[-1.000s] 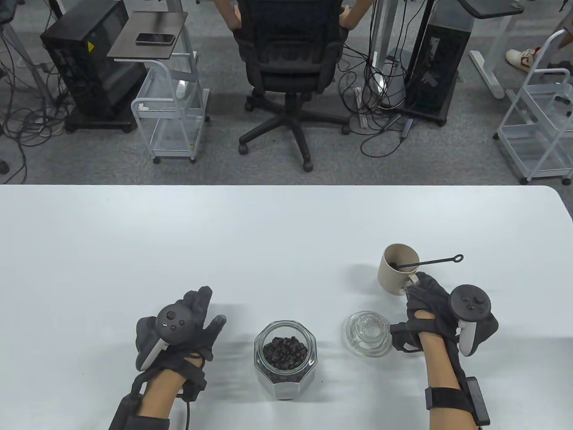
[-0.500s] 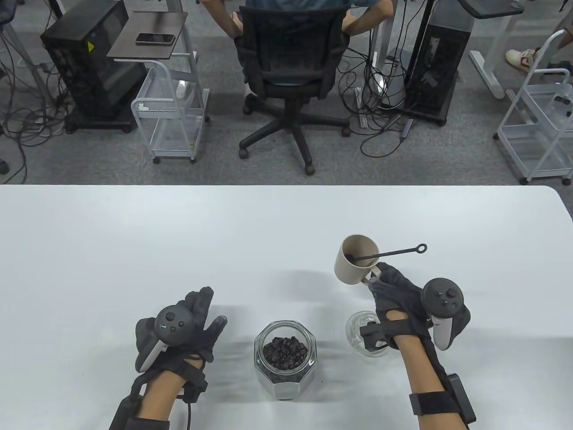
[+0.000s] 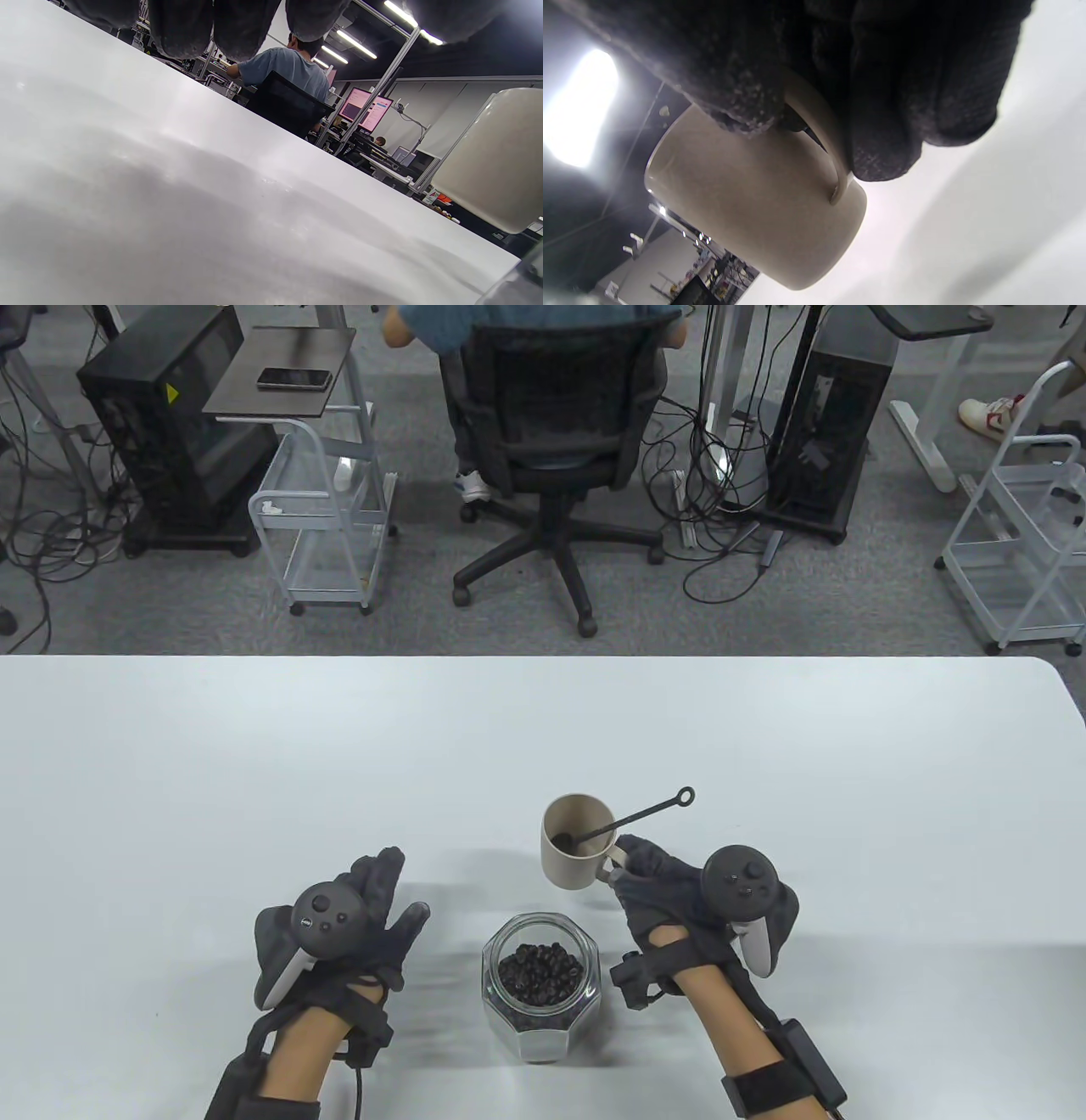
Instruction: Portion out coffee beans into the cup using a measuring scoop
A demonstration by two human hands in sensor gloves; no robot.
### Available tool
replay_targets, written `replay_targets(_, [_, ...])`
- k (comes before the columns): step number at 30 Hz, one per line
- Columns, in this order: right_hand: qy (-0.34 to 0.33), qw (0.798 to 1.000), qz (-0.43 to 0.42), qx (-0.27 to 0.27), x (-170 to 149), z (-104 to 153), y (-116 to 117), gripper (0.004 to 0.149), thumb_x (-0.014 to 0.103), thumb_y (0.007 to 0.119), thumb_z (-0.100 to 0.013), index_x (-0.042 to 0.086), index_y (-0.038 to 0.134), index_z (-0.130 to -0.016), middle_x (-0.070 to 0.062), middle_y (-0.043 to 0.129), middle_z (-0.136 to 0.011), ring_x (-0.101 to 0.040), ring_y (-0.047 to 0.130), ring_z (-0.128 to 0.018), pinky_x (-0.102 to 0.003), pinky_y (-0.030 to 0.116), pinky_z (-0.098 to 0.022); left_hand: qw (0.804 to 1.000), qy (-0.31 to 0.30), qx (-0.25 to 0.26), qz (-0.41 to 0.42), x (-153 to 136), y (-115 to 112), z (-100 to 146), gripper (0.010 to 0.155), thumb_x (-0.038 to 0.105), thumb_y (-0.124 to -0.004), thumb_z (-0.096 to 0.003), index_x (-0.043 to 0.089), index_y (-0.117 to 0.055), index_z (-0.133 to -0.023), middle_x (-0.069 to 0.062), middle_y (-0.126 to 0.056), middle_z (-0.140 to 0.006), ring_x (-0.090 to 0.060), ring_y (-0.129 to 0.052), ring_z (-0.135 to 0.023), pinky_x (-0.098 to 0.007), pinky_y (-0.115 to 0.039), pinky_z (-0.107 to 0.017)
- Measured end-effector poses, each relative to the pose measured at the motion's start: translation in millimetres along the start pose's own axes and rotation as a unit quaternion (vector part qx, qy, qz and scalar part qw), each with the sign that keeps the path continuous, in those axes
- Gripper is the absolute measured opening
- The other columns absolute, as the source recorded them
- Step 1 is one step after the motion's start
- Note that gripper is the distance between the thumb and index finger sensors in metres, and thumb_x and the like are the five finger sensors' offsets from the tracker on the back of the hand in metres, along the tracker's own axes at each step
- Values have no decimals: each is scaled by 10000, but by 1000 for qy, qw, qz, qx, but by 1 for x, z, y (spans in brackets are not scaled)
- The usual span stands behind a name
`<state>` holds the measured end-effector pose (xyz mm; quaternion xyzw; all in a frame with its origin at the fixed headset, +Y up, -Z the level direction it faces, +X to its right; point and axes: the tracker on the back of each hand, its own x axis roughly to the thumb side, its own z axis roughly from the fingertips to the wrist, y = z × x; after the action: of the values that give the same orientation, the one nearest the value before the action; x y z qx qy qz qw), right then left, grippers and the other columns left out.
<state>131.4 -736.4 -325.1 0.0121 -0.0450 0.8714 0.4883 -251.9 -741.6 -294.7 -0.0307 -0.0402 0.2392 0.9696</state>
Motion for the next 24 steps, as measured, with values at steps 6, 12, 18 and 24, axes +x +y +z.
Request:
replay_targets(6, [-10, 999, 30, 22, 1, 2, 11, 470, 228, 953, -389, 86, 872, -829, -263, 877, -812, -472, 1070, -618, -518, 909, -401, 1000, -2, -1, -4, 0, 0, -1, 817, 691, -584, -444, 274, -396, -1121, -166, -497, -1176, -534, -546, -1066, -729, -473, -685])
replay_targets(12, [2, 999, 30, 34, -5, 2, 17, 471, 229, 954, -387, 84, 874, -828, -265, 880, -807, -474, 1073, -612, -519, 910, -395, 1000, -8, -5, -11, 1, 0, -2, 817, 690, -584, -445, 272, -399, -1122, -168, -499, -1175, -534, -546, -1066, -730, -472, -684])
replay_targets(18, [7, 998, 43, 39, -8, 3, 22, 471, 230, 952, -388, 86, 872, -829, -263, 879, -809, -471, 1073, -613, -516, 911, -394, 1000, -11, -2, -7, 3, 0, -1, 814, 689, -585, -445, 273, -403, -1121, -166, -502, -1175, -536, -549, -1064, -729, -473, -684])
replay_targets(24, [13, 997, 55, 44, -11, 4, 26, 474, 229, 950, -390, 83, 871, -834, -268, 877, -810, -475, 1074, -613, -515, 913, -393, 1000, -16, -3, -3, 4, -2, 0, 812, 689, -585, -444, 273, -411, -1120, -168, -511, -1172, -534, -557, -1062, -728, -477, -683])
